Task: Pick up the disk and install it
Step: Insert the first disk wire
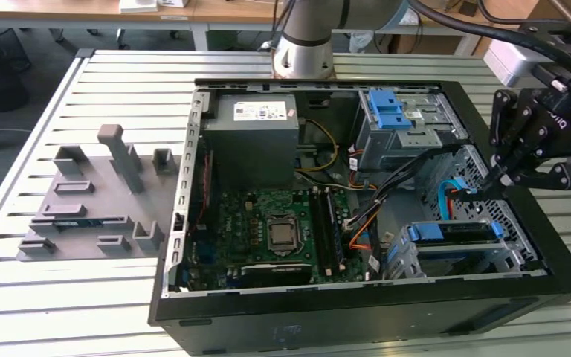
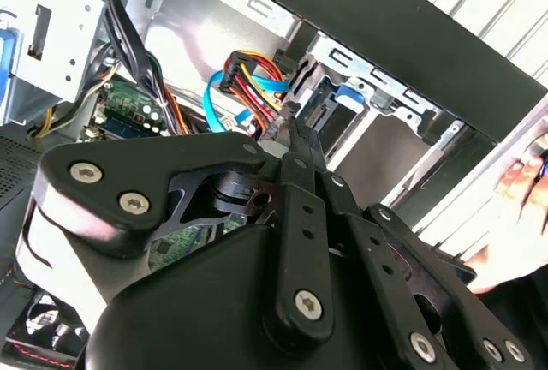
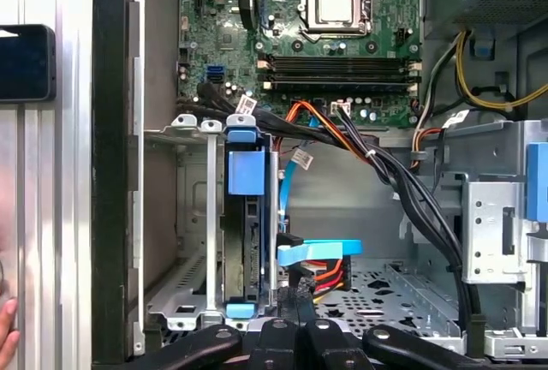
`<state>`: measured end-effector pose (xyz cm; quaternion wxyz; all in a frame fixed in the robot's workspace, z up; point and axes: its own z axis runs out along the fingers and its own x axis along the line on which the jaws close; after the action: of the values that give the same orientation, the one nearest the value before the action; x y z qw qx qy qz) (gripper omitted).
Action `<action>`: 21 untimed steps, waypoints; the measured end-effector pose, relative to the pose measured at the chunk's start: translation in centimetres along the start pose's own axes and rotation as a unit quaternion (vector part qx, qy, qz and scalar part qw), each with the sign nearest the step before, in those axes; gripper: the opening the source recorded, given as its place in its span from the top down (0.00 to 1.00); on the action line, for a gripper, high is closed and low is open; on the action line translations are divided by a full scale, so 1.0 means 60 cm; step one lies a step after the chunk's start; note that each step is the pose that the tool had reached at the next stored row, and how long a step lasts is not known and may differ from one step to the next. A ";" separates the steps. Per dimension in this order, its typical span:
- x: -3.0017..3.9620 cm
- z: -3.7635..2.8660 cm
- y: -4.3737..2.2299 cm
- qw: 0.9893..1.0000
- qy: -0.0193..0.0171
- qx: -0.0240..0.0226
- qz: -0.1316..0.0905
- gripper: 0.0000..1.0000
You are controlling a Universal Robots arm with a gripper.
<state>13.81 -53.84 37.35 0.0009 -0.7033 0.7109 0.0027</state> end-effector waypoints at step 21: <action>-0.007 0.000 0.001 1.000 0.000 0.000 0.006 0.75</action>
<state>13.77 -53.43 37.32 0.0008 -0.6992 0.7149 0.0025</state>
